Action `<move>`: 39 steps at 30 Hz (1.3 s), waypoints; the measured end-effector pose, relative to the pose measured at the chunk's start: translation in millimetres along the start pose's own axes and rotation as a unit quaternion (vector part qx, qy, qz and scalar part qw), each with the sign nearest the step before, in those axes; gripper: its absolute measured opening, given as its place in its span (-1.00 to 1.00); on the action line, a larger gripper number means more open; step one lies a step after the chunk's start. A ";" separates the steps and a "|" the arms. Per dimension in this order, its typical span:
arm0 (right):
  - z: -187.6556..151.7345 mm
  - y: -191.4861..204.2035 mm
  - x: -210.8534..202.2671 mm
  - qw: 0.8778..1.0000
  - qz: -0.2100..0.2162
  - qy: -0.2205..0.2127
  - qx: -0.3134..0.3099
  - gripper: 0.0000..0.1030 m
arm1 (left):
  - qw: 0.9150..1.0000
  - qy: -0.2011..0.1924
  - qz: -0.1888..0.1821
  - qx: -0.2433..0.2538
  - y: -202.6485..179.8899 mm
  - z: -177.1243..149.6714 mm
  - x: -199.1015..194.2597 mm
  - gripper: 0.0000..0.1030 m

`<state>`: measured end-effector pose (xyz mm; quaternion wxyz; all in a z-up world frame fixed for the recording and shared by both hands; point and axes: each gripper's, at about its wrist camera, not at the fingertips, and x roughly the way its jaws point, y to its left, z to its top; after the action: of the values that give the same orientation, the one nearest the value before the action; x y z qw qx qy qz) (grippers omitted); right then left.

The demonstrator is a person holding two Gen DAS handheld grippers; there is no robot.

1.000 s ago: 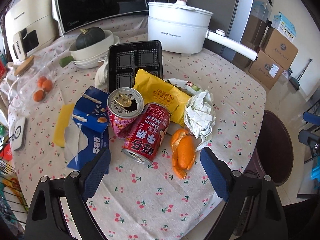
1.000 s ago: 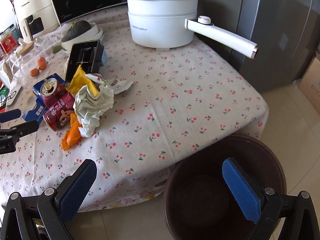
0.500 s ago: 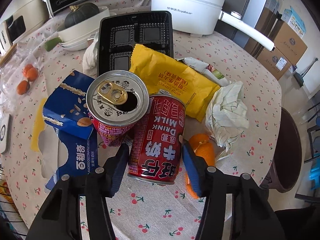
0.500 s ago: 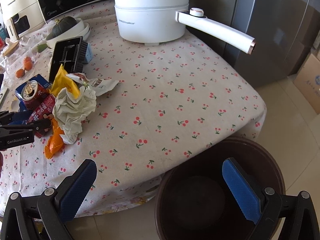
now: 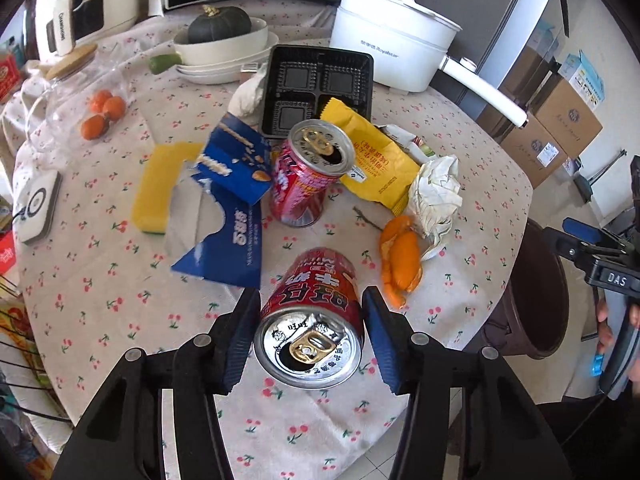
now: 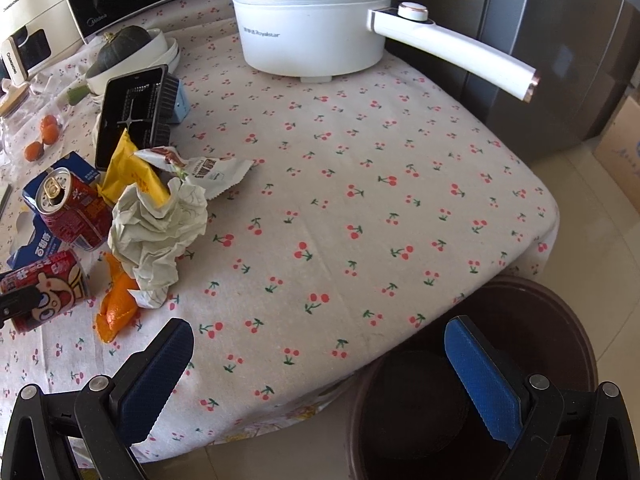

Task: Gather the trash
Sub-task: 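Grasp the red milk can with the left gripper while the right gripper reaches toward the crumpled paper, then grasp the crumpled white paper with the right gripper and lift it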

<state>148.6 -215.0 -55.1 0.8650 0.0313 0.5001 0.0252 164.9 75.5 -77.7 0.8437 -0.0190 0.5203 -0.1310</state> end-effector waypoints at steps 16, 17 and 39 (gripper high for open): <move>12.0 130.6 33.0 0.993 0.112 0.023 -0.038 0.95 | 0.990 -0.086 0.096 -0.054 89.2 -33.0 -74.4 0.06; 14.2 131.9 34.2 0.994 0.096 0.014 -0.042 0.95 | 0.990 -0.088 0.095 -0.055 90.9 -34.3 -76.7 0.06; 38.2 81.6 56.4 0.997 0.075 -0.020 0.010 -0.38 | 0.991 -0.081 0.080 -0.067 80.8 -26.4 -69.9 0.06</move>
<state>208.8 -130.5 -78.3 0.8704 0.0783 0.4787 0.0842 128.2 173.1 -42.4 0.8878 -0.0442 0.4574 -0.0264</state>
